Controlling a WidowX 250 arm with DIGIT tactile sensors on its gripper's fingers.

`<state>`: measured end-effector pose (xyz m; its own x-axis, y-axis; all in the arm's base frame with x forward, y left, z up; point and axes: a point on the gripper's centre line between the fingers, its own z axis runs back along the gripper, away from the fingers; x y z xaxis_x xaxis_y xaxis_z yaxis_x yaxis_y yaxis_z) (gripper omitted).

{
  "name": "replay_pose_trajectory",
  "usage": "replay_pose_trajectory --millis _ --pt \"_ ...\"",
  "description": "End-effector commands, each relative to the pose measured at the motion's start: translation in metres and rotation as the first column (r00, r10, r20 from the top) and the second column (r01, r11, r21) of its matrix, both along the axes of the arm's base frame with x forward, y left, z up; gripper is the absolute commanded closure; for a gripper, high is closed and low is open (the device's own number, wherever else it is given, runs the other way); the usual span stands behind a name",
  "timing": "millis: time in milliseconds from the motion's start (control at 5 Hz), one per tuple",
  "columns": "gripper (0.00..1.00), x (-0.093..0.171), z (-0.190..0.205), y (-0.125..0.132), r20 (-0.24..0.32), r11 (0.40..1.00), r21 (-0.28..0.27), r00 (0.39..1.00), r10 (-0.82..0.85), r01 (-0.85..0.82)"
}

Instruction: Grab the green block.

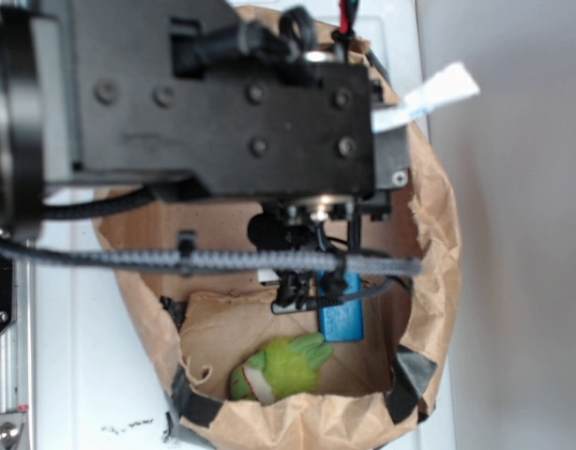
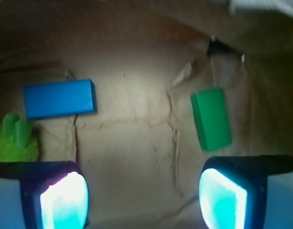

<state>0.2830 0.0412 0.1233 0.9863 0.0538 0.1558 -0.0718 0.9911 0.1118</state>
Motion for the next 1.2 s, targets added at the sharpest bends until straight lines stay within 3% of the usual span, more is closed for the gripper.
replay_pose_trajectory --millis 0,400,1000 --pt "0.0 0.01 -0.009 0.031 0.044 0.998 0.049 0.998 -0.034 0.032" --pt "0.0 0.006 -0.021 0.055 0.049 0.992 0.124 0.999 -0.024 0.018" --pt "0.0 -0.004 -0.024 0.082 0.043 0.992 0.123 0.999 0.016 -0.021"
